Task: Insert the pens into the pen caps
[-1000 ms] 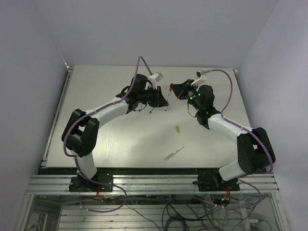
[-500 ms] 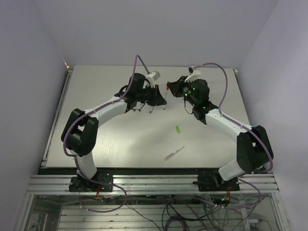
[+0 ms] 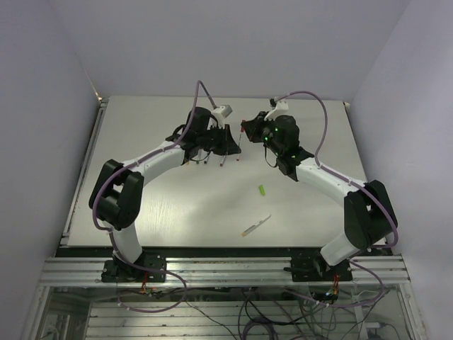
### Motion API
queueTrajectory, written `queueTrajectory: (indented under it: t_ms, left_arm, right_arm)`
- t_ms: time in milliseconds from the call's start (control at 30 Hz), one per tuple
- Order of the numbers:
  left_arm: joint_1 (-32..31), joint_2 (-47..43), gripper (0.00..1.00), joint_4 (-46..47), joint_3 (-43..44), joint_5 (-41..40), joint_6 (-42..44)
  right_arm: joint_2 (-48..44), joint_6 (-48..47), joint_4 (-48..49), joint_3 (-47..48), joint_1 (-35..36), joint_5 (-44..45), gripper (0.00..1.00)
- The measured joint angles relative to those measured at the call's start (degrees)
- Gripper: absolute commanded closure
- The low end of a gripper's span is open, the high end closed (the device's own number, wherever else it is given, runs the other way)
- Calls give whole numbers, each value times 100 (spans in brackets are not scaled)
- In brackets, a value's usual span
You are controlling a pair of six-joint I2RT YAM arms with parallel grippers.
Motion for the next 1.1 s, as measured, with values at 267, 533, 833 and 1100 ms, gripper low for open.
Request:
queueTrajectory:
  t_ms: [267,533,833,1100]
  left_arm:
    - [212,-81,93,-210,-9,-544,511]
    - [269,57,93,-841,-22,-1174,898]
    - [273,1491,93,-2022,1633,-1965,1360]
    - [313,2282,93,-2643,2291,-2396,1532]
  right_arm:
    - [17,-111,-188,197,186,535,47]
    - [-682,-365,42,157,192,1333,47]
    - [-1180,-448,-205,-264,192,1982,49]
    - [-1294,-319,-695,-702,190,2197,49]
